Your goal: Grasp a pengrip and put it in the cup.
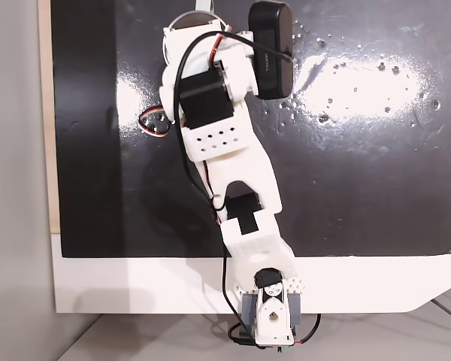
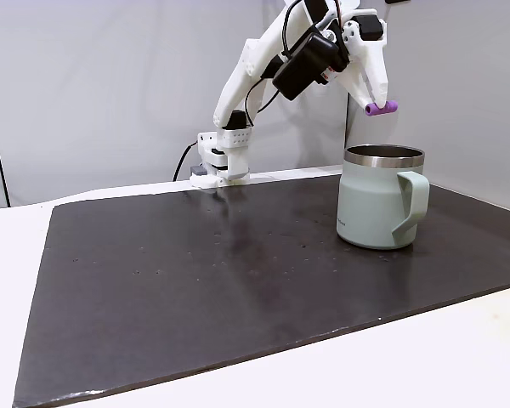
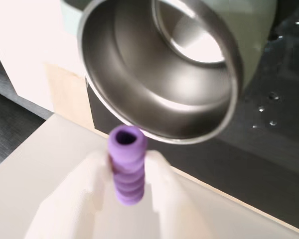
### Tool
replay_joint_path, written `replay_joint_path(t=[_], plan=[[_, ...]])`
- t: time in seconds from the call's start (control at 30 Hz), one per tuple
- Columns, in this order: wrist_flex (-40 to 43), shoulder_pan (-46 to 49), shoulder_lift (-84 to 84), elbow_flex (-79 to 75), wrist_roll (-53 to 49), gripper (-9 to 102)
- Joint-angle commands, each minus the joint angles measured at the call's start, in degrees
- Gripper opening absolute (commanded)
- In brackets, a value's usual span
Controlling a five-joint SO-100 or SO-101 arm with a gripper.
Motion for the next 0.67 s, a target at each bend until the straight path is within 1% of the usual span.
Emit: replay_joint_path(t=[0.0, 0.17, 0.2, 0.23, 0.3, 0.37, 0.43, 0.63], plan=[[-1.58, 0.0, -0.53, -5.45, 0.53, 0], [-1.58, -0.26, -2.2, -6.59, 0.7, 0], [-1.58, -0.18, -2.29, -6.68, 0.79, 2], [-1.58, -0.18, -2.37, -6.86, 0.88, 8], [-1.49, -0.18, -2.46, -7.38, 1.05, 24], [-1.14, -0.26, -2.46, -7.82, 2.2, 32], [-0.79, -0.26, -2.46, -8.09, 2.55, 33], [0.18, -0.26, -2.55, -8.09, 2.46, 32]])
